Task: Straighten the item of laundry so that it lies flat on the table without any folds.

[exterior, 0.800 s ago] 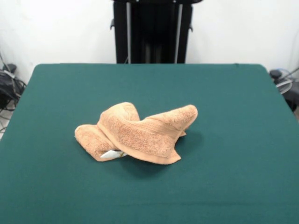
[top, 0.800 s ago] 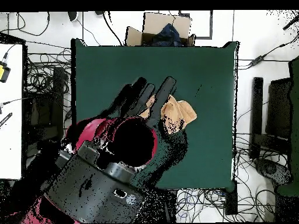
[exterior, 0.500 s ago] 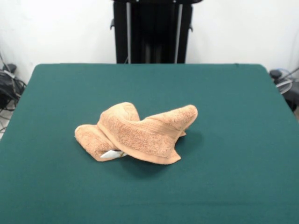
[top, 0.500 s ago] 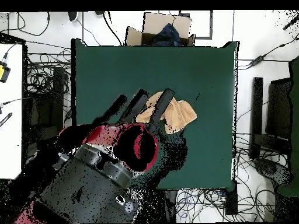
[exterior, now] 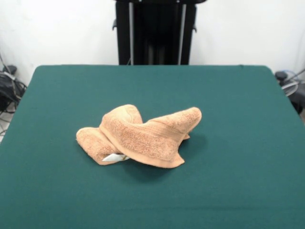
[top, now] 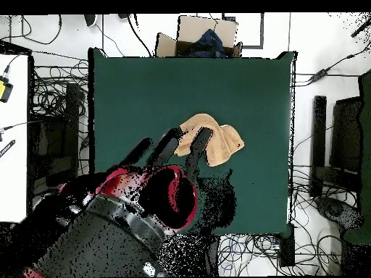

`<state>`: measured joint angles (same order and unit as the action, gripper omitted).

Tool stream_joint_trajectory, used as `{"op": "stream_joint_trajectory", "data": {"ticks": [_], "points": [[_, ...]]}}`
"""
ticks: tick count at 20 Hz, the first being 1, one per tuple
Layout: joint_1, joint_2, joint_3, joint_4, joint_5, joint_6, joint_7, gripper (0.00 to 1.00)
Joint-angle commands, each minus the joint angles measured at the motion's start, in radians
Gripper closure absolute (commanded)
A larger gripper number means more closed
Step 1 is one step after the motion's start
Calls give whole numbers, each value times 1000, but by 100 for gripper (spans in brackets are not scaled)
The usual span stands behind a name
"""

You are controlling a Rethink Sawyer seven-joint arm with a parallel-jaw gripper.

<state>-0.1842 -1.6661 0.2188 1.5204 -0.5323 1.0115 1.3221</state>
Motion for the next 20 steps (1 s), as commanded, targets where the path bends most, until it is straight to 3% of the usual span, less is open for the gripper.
{"op": "stream_joint_trajectory", "data": {"ticks": [1,6,15,20], "points": [[1,16,-29,110,47,59,-119,0],[14,10,-50,159,106,79,-93,0],[56,-8,-95,285,157,-3,-41,0],[69,0,-123,346,234,-12,-41,0]]}}
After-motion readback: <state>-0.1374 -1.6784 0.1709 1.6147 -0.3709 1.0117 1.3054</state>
